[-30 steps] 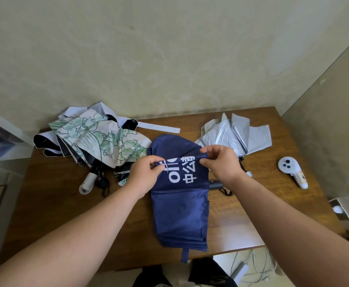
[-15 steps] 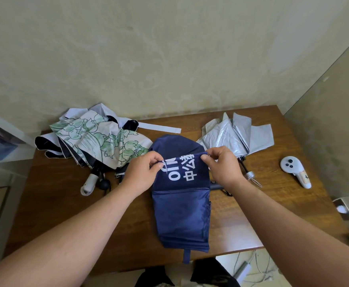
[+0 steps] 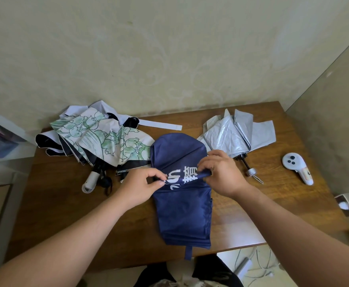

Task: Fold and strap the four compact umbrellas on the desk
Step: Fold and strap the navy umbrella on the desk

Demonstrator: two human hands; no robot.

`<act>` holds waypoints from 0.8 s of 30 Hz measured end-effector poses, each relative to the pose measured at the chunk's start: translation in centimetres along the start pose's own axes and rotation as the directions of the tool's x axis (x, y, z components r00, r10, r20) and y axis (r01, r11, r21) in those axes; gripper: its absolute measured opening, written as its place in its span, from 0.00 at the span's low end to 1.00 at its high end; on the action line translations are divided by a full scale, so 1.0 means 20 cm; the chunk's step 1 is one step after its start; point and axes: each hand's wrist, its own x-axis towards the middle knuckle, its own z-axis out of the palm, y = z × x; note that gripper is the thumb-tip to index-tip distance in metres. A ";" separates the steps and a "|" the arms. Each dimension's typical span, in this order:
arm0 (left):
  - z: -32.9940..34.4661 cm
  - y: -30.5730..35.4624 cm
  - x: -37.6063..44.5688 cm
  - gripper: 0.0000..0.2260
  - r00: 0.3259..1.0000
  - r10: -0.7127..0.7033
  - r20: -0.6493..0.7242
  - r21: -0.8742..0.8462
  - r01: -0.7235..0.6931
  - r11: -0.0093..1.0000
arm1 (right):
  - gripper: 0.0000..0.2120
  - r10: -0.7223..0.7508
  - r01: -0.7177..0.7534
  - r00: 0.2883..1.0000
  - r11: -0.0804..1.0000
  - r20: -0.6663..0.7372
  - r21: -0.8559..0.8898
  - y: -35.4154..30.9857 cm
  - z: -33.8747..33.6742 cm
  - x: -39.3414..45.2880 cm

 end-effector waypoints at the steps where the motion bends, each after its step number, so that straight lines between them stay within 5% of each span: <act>1: 0.00 0.00 -0.02 0.08 1.000 0.002 0.000 0.017 -0.002 1.000 | 0.03 -0.016 0.016 1.000 1.000 0.013 -0.023 0.01 0.01 -0.03; 3: 0.01 0.00 -0.06 0.14 1.000 0.021 0.014 0.086 -0.022 0.996 | 0.09 -0.040 0.042 0.998 0.998 0.038 -0.056 0.01 0.05 -0.11; 7: 0.06 -0.03 -0.09 0.28 0.985 0.132 0.110 0.322 -0.161 0.933 | 0.03 -0.068 0.068 0.998 0.997 0.008 -0.048 -0.01 0.12 -0.23; 11: 0.12 -0.08 -0.09 0.20 0.963 0.244 0.109 0.430 -0.268 0.862 | 0.05 -0.089 0.090 0.996 0.991 0.011 -0.103 -0.01 0.15 -0.28; 17: 0.17 -0.14 -0.16 0.13 0.880 0.393 0.265 0.541 -0.473 0.695 | 0.09 -0.157 0.215 0.962 0.940 0.224 -0.265 0.03 0.19 -0.39; 24: 0.28 -0.22 -0.24 0.13 0.870 0.305 0.388 0.631 -0.492 0.600 | 0.08 -0.205 0.312 0.937 0.853 0.282 -0.419 0.00 0.30 -0.53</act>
